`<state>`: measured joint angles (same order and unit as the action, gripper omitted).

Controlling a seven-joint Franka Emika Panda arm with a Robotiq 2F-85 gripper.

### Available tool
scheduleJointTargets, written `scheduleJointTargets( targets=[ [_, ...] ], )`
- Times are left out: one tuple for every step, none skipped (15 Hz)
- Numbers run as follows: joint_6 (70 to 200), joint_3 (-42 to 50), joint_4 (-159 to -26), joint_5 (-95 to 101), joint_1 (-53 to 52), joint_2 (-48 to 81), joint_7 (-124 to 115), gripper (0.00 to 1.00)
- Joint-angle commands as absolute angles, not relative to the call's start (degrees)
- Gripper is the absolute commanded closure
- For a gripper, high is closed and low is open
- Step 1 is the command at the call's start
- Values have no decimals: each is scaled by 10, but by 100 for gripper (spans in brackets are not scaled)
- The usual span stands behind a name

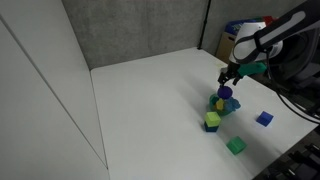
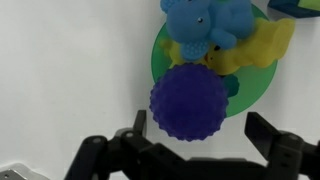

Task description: Pick up the round blue toy from the green bowl and put it on the lime green block

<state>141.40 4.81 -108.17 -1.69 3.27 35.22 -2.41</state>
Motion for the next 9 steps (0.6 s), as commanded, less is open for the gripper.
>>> scheduleJointTargets(
  targets=[
    [1413, 56, -1046, -1, 20, 392, -50, 0],
    [1413, 57, -1041, 1, 17, 401, -54, 0],
    [1411, 61, -1036, 5, 13, 408, -59, 0],
    [1412, 66, -1032, 12, 7, 414, -64, 0],
    [1413, 71, -1029, 21, 2, 418, -71, 25],
    [1413, 76, -1027, 29, -2, 420, -76, 28],
    [1410, 77, -1026, 32, -4, 418, -79, 34],
    [1407, 76, -1027, 32, -3, 411, -78, 39],
    [1405, 74, -1029, 31, -3, 406, -76, 41]
  ],
)
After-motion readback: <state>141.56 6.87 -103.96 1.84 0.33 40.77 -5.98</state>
